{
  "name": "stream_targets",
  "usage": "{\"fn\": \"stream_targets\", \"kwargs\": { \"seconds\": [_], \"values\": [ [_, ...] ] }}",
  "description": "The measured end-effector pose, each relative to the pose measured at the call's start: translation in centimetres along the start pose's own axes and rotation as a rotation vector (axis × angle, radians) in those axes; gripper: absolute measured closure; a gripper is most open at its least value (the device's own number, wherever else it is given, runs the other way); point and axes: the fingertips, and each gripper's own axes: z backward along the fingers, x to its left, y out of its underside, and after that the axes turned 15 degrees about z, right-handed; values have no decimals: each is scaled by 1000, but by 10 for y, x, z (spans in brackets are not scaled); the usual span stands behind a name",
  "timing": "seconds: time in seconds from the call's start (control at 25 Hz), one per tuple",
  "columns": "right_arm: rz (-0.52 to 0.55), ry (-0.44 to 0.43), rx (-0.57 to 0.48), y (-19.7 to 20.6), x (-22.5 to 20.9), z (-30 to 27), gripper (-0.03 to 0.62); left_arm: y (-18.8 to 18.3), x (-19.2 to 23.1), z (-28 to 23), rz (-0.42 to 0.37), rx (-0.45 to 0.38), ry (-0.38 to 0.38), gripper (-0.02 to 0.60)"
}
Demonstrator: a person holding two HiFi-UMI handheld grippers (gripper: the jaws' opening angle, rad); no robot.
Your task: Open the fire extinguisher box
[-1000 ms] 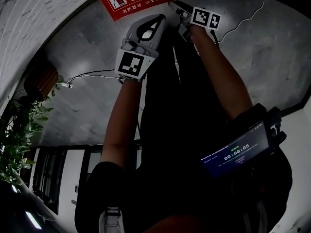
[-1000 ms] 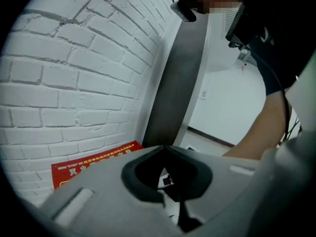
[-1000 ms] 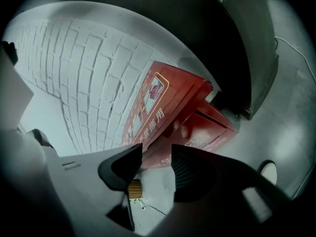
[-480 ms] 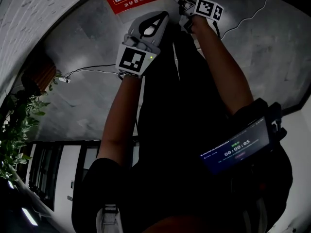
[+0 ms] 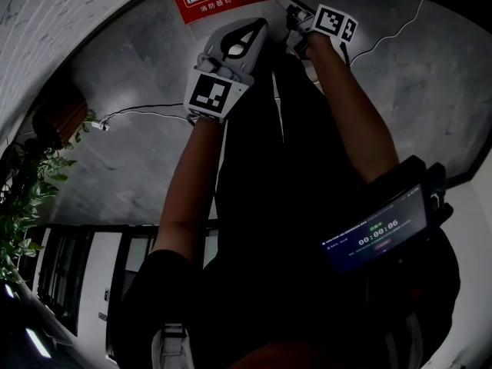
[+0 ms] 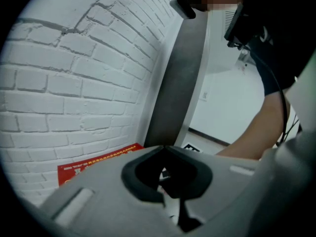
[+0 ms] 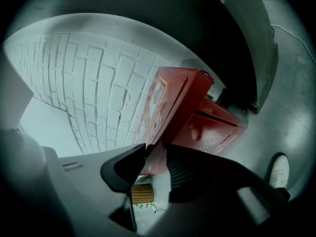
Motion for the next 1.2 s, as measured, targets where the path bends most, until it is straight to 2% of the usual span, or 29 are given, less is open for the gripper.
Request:
{"fn": "stream_targets", "kwargs": {
  "seconds": [0.4, 0.8, 1.04, 1.2],
  "values": [
    [116, -82, -76, -44, 57, 16, 457, -15, 14, 4, 14, -32, -11, 580],
    [310, -167, -175, -113, 115, 10, 484, -22, 30, 3, 12, -40, -16, 580],
    [285, -271, -268, -146, 135, -3, 507, -18, 37, 5, 15, -36, -25, 580],
    [281, -291, -304, -168, 142, -10, 513, -16, 40, 6, 29, -33, -29, 580]
  ]
}}
